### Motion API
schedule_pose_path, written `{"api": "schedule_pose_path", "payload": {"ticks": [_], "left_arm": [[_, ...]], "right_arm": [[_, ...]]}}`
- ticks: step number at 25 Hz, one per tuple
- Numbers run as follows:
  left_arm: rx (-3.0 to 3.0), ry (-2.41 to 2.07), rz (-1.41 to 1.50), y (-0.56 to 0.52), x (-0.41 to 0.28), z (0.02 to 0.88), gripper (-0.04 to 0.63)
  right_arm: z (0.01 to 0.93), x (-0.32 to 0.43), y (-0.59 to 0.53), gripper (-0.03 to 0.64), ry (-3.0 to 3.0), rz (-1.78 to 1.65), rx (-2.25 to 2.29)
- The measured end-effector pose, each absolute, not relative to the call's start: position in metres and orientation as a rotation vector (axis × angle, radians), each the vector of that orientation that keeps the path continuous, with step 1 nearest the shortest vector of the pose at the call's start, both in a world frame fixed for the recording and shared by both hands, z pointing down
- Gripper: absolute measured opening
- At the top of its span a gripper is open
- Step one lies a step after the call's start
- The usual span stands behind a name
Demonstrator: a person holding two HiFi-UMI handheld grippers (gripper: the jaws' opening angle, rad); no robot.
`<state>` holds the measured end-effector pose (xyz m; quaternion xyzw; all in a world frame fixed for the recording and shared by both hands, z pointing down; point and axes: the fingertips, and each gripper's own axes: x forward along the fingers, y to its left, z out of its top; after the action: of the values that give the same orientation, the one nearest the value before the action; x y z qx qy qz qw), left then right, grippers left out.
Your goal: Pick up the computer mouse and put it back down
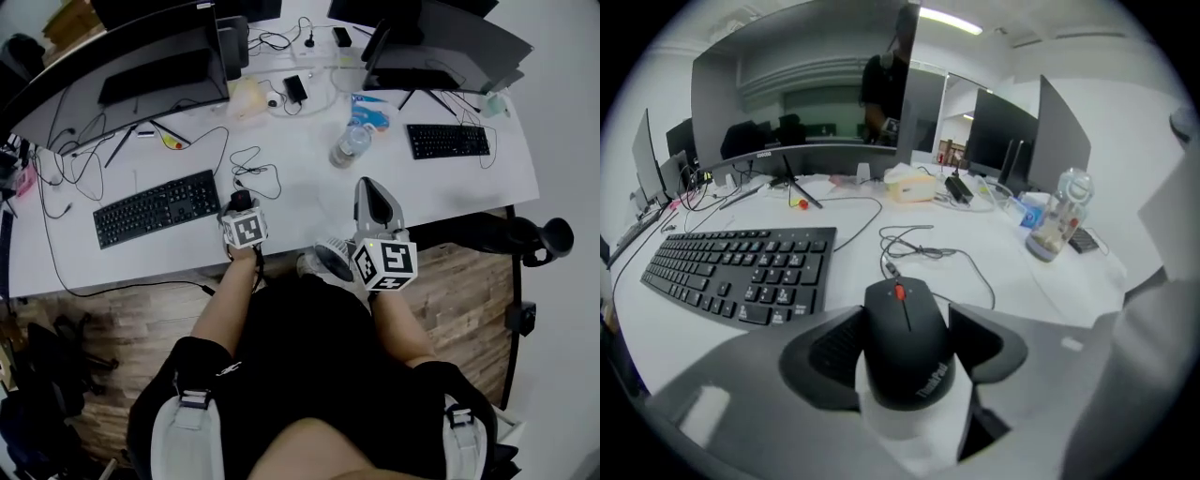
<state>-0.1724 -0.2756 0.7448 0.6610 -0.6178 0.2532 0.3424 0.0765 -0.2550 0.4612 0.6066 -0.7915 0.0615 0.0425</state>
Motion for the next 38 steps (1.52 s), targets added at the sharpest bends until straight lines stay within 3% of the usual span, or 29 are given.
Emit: {"api": "schedule_pose_path", "payload": {"ticks": [7, 26, 32, 38], "left_arm": [[1.83, -1.683, 0.558, -0.276, -0.187, 0.686, 0.333], [2.194, -2.006, 0.192, -0.256, -0.21, 0.431, 0.333], [2.208, -2.023, 0.156, -0.254, -0.211, 0.417, 0.333], [2.127, -1.933, 0.207, -0.26, -0.21, 0.466, 0.333]], "right_arm": [[0.459, 0.061, -0.261, -0.003, -2.508, 0.194, 1.809], [0.431, 0.006, -0.278, -0.003, -2.75, 0.161, 1.671], [0.427, 0.005, -0.278, -0.003, -2.762, 0.149, 1.664], [0.423, 0.014, -0.276, -0.003, -2.747, 0.132, 1.689]]}}
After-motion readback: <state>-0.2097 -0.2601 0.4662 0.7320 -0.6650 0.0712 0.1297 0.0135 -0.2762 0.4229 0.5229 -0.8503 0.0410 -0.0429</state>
